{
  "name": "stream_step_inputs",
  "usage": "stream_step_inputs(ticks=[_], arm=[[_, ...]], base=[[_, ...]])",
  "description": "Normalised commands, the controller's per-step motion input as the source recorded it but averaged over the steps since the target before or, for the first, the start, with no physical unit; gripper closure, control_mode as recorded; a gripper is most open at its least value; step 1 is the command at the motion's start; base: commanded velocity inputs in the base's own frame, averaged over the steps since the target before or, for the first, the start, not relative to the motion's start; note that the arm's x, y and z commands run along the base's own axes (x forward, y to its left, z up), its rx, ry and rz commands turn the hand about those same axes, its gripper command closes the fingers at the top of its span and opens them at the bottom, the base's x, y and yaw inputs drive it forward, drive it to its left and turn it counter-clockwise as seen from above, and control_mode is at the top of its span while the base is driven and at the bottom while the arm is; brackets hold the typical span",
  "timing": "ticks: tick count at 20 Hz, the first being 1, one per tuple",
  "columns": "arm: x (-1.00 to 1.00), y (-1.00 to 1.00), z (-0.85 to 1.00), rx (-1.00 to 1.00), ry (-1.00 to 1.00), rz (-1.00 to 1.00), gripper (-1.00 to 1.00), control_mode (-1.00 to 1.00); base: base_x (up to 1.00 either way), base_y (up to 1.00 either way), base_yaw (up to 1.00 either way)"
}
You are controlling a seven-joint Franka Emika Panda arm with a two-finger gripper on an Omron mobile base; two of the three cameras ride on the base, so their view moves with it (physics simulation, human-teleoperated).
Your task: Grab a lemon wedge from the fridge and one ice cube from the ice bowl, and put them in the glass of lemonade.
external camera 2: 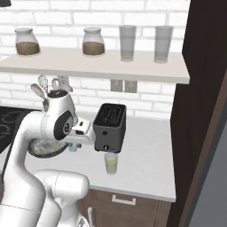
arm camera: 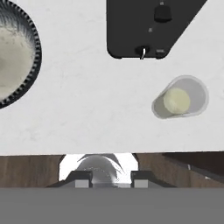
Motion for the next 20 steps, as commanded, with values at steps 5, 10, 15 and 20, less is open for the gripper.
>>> stream_step_inputs(ticks=[5, 10, 15, 20], arm=[[0.02, -0.77, 0.0, 0.0, 0.0, -0.19, 1.0, -1.0], [0.26, -0.54, 0.0, 0.0, 0.0, -0.15, 1.0, -1.0], [0.38, -0.34, -0.05, 0.0, 0.0, -0.08, 1.0, -1.0], [0.41, -0.16, -0.26, 0.0, 0.0, -0.02, 1.0, -1.0]], base=[[0.0, 0.0, 0.0], [0.0, 0.0, 0.0], [0.0, 0.0, 0.0], [0.0, 0.0, 0.0]])
